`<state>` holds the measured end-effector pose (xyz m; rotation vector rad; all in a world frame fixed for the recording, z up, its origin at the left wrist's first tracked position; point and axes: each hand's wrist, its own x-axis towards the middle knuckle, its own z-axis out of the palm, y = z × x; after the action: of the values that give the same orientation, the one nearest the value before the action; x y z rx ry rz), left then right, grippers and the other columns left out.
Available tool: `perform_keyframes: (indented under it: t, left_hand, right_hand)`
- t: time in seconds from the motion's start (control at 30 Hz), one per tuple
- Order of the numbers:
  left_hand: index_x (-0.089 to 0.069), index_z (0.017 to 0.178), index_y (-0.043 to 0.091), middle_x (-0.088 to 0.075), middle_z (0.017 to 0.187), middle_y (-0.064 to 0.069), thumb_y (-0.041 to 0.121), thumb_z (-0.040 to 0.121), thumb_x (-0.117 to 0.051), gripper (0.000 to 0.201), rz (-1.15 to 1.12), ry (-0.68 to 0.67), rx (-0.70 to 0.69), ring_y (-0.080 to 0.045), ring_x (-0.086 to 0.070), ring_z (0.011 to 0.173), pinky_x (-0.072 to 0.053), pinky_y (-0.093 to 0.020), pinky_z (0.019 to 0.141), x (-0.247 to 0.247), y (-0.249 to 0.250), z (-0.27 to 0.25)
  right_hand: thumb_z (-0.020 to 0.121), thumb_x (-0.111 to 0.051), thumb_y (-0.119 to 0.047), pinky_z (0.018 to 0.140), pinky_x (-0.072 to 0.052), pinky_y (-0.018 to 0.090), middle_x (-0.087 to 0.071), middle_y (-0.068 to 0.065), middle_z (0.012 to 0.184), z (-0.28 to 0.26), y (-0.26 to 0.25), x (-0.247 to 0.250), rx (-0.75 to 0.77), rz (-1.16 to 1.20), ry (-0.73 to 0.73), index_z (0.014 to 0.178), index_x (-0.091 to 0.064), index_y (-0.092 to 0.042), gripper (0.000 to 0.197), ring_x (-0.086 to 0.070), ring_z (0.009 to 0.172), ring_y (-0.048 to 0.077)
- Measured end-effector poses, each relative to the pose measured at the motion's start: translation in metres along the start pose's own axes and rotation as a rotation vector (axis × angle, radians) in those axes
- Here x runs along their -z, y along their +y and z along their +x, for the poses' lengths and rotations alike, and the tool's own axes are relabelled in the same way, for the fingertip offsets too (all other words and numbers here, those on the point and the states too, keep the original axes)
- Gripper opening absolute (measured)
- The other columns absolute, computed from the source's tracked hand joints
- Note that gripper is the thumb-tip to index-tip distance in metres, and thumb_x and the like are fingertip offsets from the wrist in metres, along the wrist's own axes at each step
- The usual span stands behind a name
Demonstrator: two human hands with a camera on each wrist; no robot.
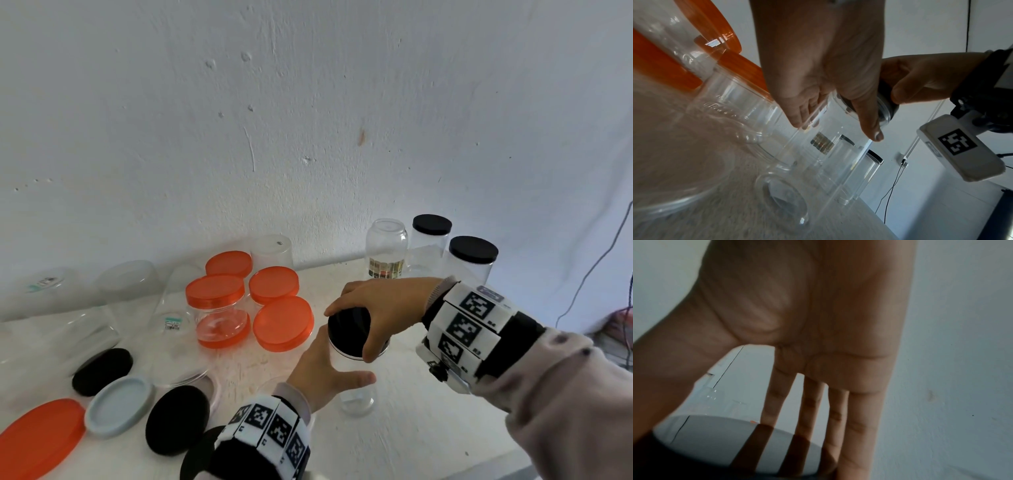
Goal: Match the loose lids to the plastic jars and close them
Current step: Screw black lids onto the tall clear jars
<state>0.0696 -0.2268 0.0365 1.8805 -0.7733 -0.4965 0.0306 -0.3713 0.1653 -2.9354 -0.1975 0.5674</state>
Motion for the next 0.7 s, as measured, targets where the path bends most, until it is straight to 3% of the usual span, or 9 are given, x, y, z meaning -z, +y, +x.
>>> perform_keyframes:
  t: [0.17, 0.37, 0.5, 0.6, 0.7]
  left_hand:
    - [-0.028, 0.138, 0.033, -0.048, 0.131, 0.014, 0.040, 0.066, -0.083, 0.091, -0.022, 0.013, 0.001, -0.006, -0.045, 0.121, -0.033, -0.018, 0.096, -0.002, -0.002, -0.001]
    - [-0.029, 0.139, 0.031, -0.049, 0.130, 0.014, 0.041, 0.064, -0.084, 0.093, -0.028, 0.043, 0.003, -0.006, -0.046, 0.119, -0.035, -0.018, 0.095, -0.003, -0.002, -0.002]
    - [-0.031, 0.139, 0.029, -0.051, 0.130, 0.013, 0.039, 0.065, -0.084, 0.092, -0.035, 0.043, -0.009, -0.006, -0.047, 0.120, -0.038, -0.020, 0.097, -0.003, -0.001, -0.003]
    - [-0.032, 0.140, 0.029, -0.051, 0.131, 0.014, 0.038, 0.065, -0.084, 0.092, -0.034, 0.048, -0.023, -0.005, -0.047, 0.121, -0.035, -0.014, 0.092, -0.004, -0.001, -0.003]
    - [-0.029, 0.141, 0.028, -0.049, 0.133, 0.013, 0.040, 0.065, -0.083, 0.094, -0.021, 0.032, -0.021, -0.006, -0.045, 0.122, -0.036, -0.012, 0.092, -0.003, 0.000, -0.003]
  right_hand:
    - [0.072, -0.078, -0.044, 0.098, -0.044, 0.033, -0.042, -0.012, 0.124, 0.001, -0.002, 0.001, -0.004, -0.030, 0.015, 0.141, -0.038, -0.039, 0.081, -0.040, 0.118, 0.012]
    - [0.068, -0.075, -0.059, 0.092, -0.042, 0.028, -0.036, -0.017, 0.107, 0.003, -0.002, -0.003, -0.020, -0.069, 0.105, 0.139, -0.043, -0.036, 0.081, -0.033, 0.103, 0.004]
    - [0.066, -0.068, -0.069, 0.076, -0.046, 0.025, -0.047, -0.012, 0.100, 0.005, -0.004, -0.011, -0.063, -0.087, 0.187, 0.127, -0.053, -0.029, 0.075, -0.051, 0.099, 0.012]
    - [0.066, -0.061, -0.077, 0.075, -0.052, 0.029, -0.057, -0.005, 0.097, 0.007, -0.009, -0.016, -0.128, -0.109, 0.229, 0.115, -0.057, -0.023, 0.073, -0.057, 0.090, 0.016]
    - [0.064, -0.063, -0.076, 0.081, -0.053, 0.033, -0.055, -0.006, 0.106, 0.008, -0.012, -0.010, -0.165, -0.097, 0.145, 0.121, -0.054, -0.024, 0.077, -0.056, 0.096, 0.017]
